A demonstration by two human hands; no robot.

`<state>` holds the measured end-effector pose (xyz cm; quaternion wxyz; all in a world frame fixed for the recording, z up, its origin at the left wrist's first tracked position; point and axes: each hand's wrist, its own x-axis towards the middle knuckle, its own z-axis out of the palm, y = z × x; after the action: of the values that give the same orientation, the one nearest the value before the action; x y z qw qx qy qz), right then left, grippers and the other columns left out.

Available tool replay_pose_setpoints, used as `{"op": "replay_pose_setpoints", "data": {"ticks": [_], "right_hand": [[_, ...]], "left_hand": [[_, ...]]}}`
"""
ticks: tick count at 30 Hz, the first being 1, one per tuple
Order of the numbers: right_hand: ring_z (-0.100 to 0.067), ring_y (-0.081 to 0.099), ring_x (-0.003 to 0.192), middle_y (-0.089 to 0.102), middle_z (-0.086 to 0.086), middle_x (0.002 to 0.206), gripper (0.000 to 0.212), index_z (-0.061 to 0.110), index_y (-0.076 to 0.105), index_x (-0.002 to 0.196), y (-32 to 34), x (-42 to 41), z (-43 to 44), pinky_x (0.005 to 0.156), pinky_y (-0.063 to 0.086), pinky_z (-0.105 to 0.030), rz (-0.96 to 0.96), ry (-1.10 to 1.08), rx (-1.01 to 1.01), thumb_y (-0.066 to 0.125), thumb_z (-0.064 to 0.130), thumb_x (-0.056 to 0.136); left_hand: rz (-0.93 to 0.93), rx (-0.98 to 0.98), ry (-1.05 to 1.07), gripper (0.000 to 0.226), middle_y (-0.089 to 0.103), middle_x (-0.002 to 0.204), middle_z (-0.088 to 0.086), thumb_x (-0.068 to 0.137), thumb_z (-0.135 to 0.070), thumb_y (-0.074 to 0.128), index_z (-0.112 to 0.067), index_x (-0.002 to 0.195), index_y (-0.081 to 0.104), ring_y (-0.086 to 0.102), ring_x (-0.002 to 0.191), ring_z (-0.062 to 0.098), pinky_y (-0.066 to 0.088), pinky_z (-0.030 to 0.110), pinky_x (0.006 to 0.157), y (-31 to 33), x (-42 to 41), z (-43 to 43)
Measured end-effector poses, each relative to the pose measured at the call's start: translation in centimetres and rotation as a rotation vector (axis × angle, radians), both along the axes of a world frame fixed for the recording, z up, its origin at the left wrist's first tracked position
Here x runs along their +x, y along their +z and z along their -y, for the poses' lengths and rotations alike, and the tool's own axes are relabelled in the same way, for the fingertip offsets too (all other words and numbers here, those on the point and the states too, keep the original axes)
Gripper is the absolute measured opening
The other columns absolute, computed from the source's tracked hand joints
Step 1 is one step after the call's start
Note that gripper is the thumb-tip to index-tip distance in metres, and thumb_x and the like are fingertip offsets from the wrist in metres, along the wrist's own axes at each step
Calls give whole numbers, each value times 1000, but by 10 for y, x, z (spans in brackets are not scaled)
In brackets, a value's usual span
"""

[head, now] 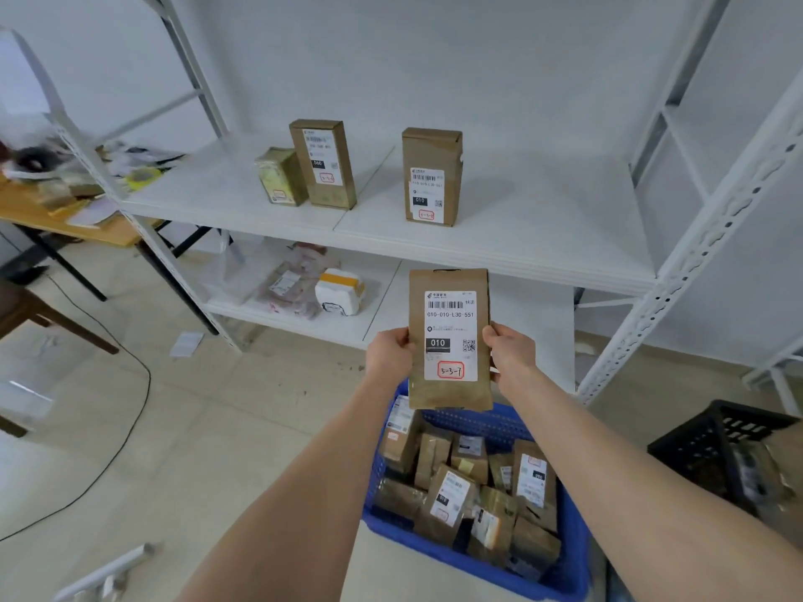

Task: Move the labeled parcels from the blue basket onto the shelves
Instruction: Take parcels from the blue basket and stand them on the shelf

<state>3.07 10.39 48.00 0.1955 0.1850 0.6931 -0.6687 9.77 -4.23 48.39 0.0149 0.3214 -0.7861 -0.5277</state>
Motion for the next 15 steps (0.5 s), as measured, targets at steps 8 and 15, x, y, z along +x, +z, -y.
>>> {"op": "replay_pose_setpoints", "data": {"ticks": [8,15], "right_hand": [[-26,63,102,67,-6,118,33,17,58,128,11,37,72,89,53,-44,-37,-36,-24,54,18,96],[-24,64,98,67,-6,117,32,16,58,128,19,40,112,83,54,-38,-69,-52,-45,53,18,97]], "left_hand": [[-49,-39,-39,34,71,103,8,89,-2,45,-15,108,70,64,94,28,55,42,87,16,33,79],[-61,7,-28,35,72,104,4,89,-2,49,-19,110,70,65,101,27,54,43,89,22,32,123]]}}
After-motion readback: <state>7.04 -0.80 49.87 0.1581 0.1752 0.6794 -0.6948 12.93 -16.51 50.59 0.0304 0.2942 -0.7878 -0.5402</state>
